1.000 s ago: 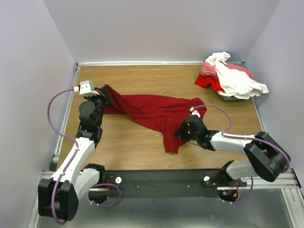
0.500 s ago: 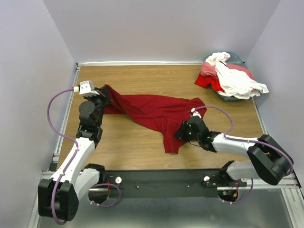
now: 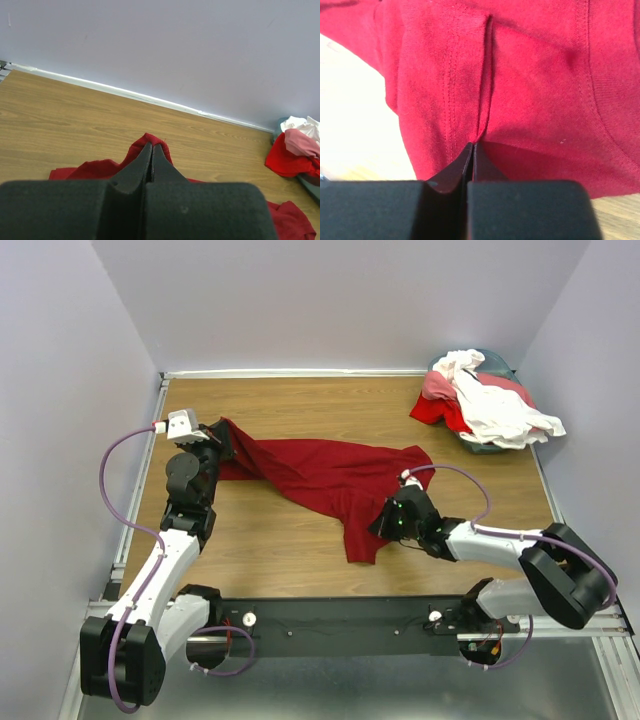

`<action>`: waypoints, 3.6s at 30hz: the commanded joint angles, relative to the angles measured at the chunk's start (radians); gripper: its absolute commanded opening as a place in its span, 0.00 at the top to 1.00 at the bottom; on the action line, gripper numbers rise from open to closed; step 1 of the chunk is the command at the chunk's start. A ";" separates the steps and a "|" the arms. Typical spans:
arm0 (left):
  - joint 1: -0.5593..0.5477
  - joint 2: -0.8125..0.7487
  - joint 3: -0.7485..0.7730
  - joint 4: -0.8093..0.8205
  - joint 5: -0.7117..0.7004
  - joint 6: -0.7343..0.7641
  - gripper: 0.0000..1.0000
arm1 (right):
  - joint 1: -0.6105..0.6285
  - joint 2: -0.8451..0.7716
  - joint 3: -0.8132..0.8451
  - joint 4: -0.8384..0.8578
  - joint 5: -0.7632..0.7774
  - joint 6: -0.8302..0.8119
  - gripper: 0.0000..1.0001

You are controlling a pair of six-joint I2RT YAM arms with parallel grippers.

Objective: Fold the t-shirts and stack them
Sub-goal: Flatten the tshirt out

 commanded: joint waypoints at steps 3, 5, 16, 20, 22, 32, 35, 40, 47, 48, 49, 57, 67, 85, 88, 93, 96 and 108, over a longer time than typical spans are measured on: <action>0.000 -0.006 -0.003 0.014 -0.002 -0.001 1.00 | -0.003 -0.071 0.000 -0.027 -0.034 -0.017 1.00; 0.000 -0.003 0.000 0.015 -0.022 0.012 1.00 | -0.003 -0.096 0.032 -0.054 -0.009 -0.046 0.99; 0.004 0.030 0.046 -0.026 -0.117 0.043 1.00 | -0.133 -0.142 0.259 -0.164 0.118 -0.221 0.99; 0.006 0.017 0.063 -0.034 -0.119 0.048 1.00 | -0.182 -0.131 0.337 -0.169 0.132 -0.260 0.99; 0.006 0.006 0.069 -0.036 -0.110 0.057 1.00 | -0.210 -0.122 0.386 -0.169 0.132 -0.284 0.99; 0.007 0.099 0.063 -0.031 -0.111 0.052 1.00 | -0.247 0.105 0.510 -0.150 0.169 -0.363 0.99; 0.009 0.142 0.073 -0.029 -0.109 0.052 1.00 | -0.270 0.206 0.546 -0.126 0.143 -0.360 0.90; 0.010 0.176 0.089 -0.046 -0.106 0.052 1.00 | -0.311 0.239 0.558 -0.126 0.132 -0.350 0.27; 0.010 0.169 0.088 -0.046 -0.093 0.045 1.00 | -0.428 0.245 0.474 -0.104 0.052 -0.318 0.25; 0.010 0.168 0.088 -0.046 -0.088 0.043 1.00 | -0.434 0.263 0.468 -0.100 0.046 -0.314 0.26; 0.010 0.168 0.086 -0.048 -0.080 0.043 1.00 | -0.443 0.271 0.466 -0.088 0.031 -0.310 0.27; 0.010 0.147 0.077 -0.045 -0.079 0.037 1.00 | -0.492 0.307 0.434 -0.043 -0.046 -0.310 0.38; 0.010 0.155 0.080 -0.043 -0.071 0.034 1.00 | -0.492 0.359 0.418 0.014 -0.127 -0.310 0.50; 0.010 0.142 0.077 -0.043 -0.080 0.039 1.00 | -0.492 0.412 0.464 0.040 -0.181 -0.341 0.68; 0.010 0.144 0.076 -0.043 -0.085 0.040 1.00 | -0.494 0.415 0.475 0.043 -0.192 -0.355 0.77; 0.010 0.135 0.076 -0.045 -0.086 0.042 1.00 | -0.492 0.416 0.489 0.043 -0.209 -0.373 0.94; 0.010 0.129 0.076 -0.049 -0.093 0.045 1.00 | -0.492 0.372 0.481 0.041 -0.203 -0.378 0.99; 0.015 0.046 0.161 -0.147 -0.257 0.108 1.00 | -0.492 0.078 0.624 -0.081 -0.032 -0.432 0.99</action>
